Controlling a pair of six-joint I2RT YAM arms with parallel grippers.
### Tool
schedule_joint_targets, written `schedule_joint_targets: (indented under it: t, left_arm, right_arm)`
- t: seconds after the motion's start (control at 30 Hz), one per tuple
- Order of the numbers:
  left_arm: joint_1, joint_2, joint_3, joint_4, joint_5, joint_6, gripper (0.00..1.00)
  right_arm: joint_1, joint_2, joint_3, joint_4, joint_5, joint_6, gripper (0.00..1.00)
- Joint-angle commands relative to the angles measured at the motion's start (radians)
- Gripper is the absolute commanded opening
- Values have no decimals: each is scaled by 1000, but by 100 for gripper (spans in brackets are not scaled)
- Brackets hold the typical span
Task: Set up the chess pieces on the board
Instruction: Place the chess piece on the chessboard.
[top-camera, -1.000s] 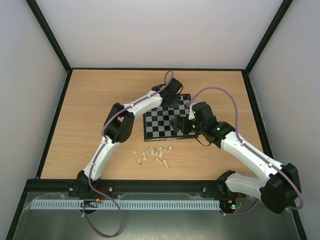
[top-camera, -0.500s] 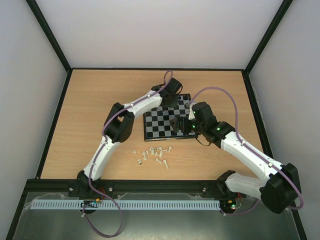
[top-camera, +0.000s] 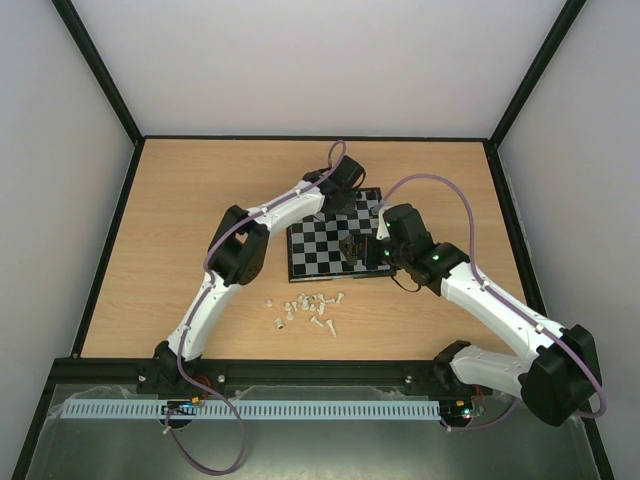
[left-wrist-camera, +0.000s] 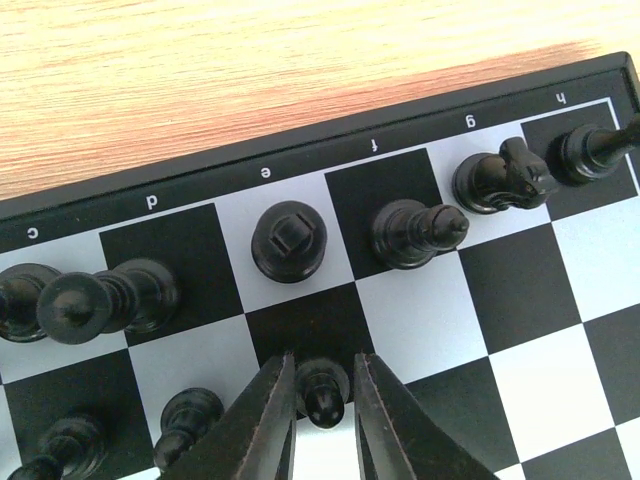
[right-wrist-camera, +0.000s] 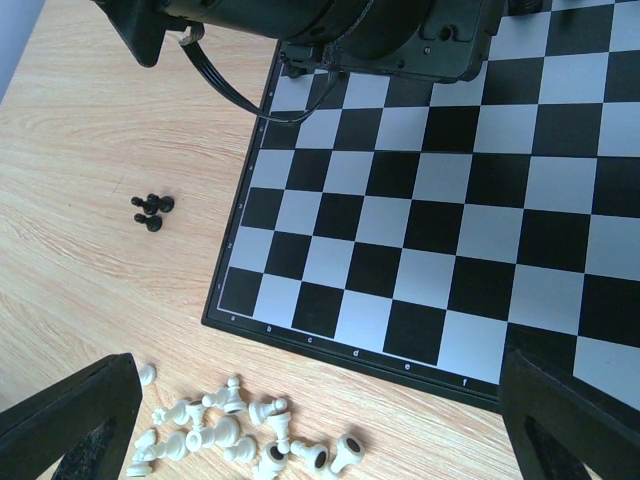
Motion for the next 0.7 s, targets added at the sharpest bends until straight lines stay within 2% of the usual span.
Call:
schedule_joint_targets:
  t: [0.0, 0.47, 0.57, 0.67]
  left_arm:
    - [-3, -25, 9, 15, -12, 6, 21]
    - [-63, -192, -86, 44, -97, 25, 23]
    - [-87, -274, -151, 49, -128, 29, 25]
    - [-110, -378, -265, 50, -166, 17, 33]
  right_arm:
    - [4, 7, -4, -16, -9, -3, 99]
    - [4, -3, -2, -18, -9, -3, 98]
    - [5, -3, -3, -19, -9, -3, 99]
    - [4, -5, -4, -18, -8, -3, 99]
